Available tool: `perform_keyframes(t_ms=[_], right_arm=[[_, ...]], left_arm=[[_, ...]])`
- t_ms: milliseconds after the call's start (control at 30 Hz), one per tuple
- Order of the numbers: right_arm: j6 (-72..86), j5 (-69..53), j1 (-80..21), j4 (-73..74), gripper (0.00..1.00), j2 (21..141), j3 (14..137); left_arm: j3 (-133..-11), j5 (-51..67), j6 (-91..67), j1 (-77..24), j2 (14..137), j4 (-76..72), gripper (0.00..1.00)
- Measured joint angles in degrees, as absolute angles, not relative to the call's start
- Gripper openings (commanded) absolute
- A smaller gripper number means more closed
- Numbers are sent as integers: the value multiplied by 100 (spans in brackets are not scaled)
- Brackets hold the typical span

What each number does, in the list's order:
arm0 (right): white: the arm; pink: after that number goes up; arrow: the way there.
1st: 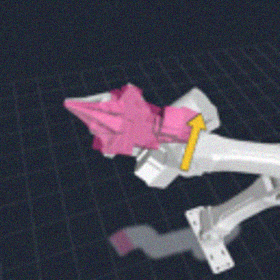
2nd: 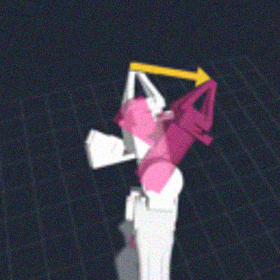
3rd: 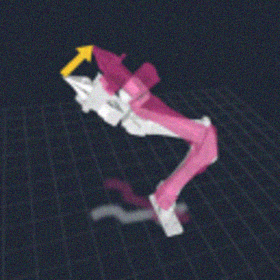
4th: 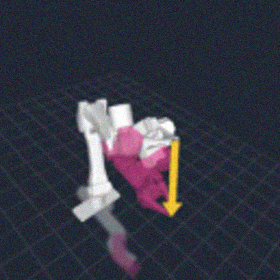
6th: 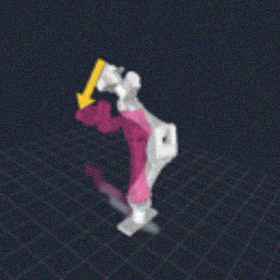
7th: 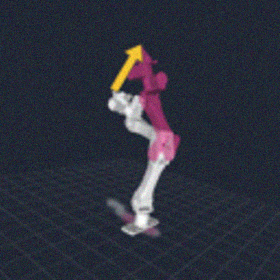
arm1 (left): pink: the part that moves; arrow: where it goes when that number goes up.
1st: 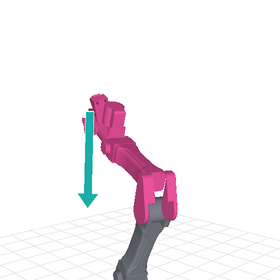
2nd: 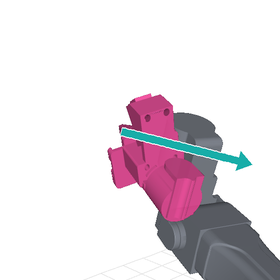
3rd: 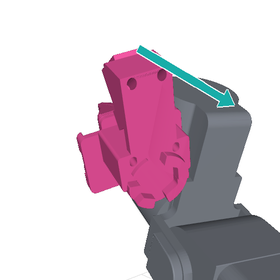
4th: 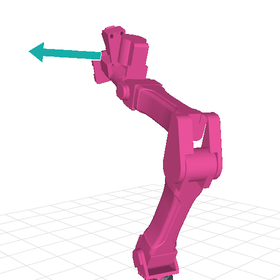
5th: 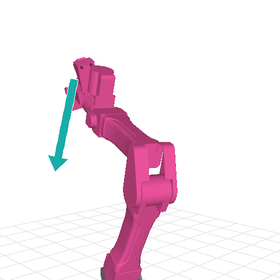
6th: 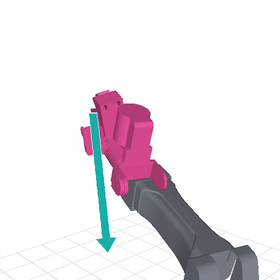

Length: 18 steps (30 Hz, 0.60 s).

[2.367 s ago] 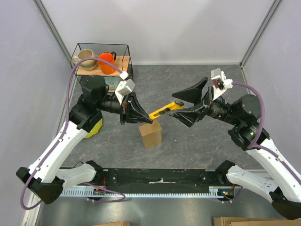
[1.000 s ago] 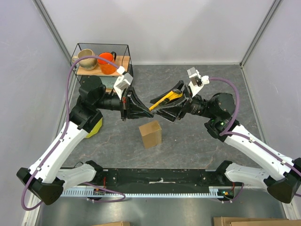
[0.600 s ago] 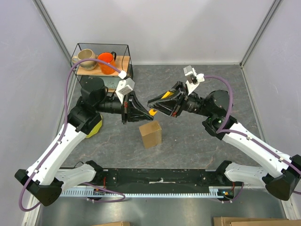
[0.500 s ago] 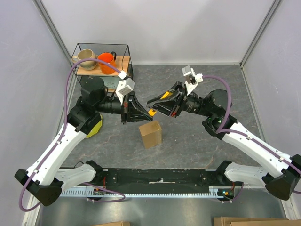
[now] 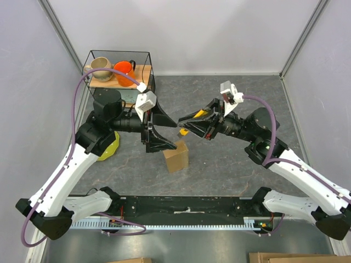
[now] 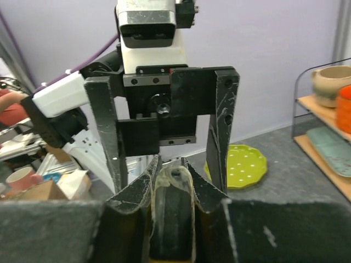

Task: Unpack the express box
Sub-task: Cut the express box at the center of the board.

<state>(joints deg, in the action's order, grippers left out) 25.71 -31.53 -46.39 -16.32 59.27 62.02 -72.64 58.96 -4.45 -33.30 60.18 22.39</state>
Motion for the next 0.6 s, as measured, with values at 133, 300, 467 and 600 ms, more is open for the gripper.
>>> perform_keyframes(t_ms=[133,300,467,600], right_arm=[[2115,-2615,-4639,-1208,0,5546,6154],[1505,-1817,-4639,-613,0,5148,6040],[1063,-1055,-4639,-244,0,4805,5732],[849,-604,-4639,-113,0,4676,5537]], left_arm=[[-7428,5586,102,-3319,6003,2659,99],[-7513,4989,1243,-3352,6108,3559,99],[-7625,4289,2014,-3494,6615,4364,99],[-7638,3667,2292,-3739,6963,4757,99]])
